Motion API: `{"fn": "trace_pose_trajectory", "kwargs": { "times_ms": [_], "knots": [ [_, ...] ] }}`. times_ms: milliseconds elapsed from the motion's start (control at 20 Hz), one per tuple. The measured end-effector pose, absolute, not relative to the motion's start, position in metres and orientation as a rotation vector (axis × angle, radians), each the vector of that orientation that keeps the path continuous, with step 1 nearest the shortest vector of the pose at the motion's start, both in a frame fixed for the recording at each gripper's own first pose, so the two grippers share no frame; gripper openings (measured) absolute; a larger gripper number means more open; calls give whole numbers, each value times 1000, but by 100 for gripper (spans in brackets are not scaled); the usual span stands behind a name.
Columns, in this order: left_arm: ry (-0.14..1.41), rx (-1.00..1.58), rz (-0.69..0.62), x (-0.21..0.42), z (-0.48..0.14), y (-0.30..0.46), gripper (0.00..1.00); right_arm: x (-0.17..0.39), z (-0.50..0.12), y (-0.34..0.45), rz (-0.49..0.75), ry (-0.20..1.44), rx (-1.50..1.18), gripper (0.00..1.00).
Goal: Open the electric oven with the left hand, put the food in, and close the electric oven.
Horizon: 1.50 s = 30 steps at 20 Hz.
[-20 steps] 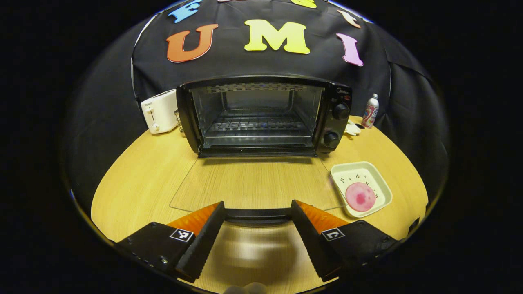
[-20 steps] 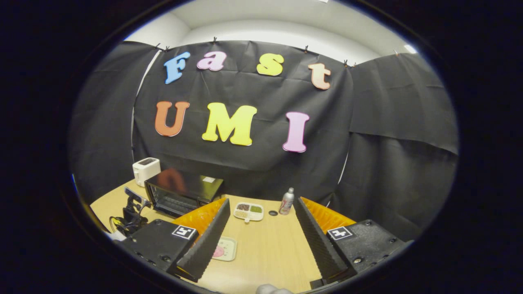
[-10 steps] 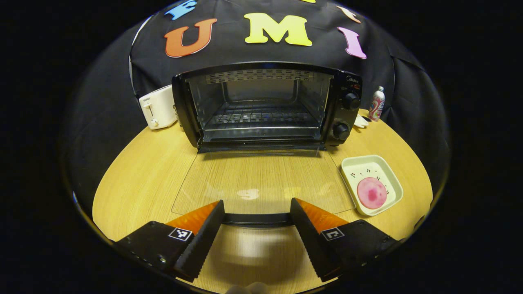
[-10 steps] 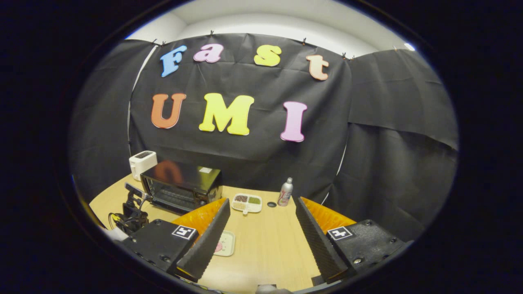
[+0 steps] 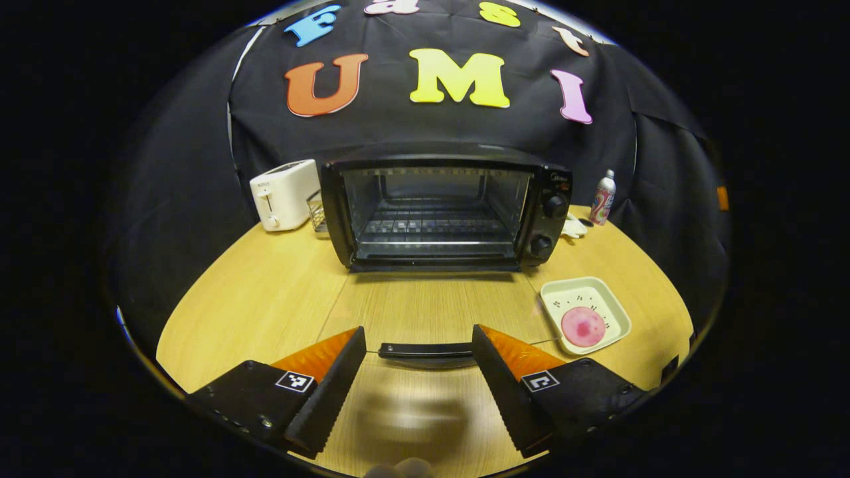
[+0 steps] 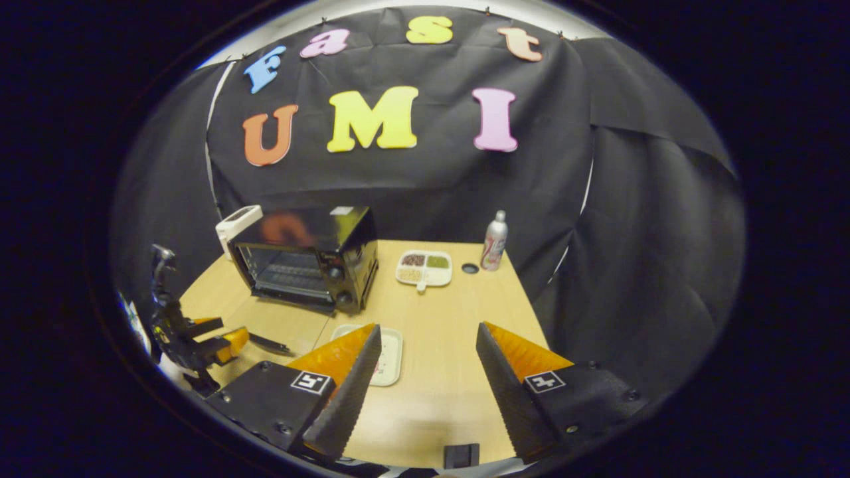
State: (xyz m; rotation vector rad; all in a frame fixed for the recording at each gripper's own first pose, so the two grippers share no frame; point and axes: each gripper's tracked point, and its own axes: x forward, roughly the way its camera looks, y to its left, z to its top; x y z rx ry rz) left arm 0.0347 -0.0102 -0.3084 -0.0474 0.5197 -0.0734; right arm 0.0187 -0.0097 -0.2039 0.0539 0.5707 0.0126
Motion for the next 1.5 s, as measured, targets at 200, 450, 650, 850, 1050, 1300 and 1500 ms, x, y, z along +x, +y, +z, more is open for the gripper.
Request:
{"fn": "trace_pose_trajectory", "kwargs": {
  "times_ms": [200,450,650,850,1050,1300,1500],
  "knots": [
    [415,-27,-47,16,-251,-2,98,40,-269,-3,79,715,77,86],
    [336,-17,-6,1,-190,-12,96,70,-340,17,172,912,185,70],
    [312,-12,45,-11,-163,-20,96,92,-383,27,228,1059,239,58],
    [310,-30,106,-18,-148,-24,97,102,-408,37,276,1168,235,53],
    [309,-44,124,-24,-141,-25,96,110,-413,38,260,1238,247,42],
    [303,-68,129,-23,-141,-19,97,114,-417,32,198,1360,207,22],
    [306,-87,106,-19,-151,-7,97,118,-418,27,138,1431,211,10]
  ]
}}
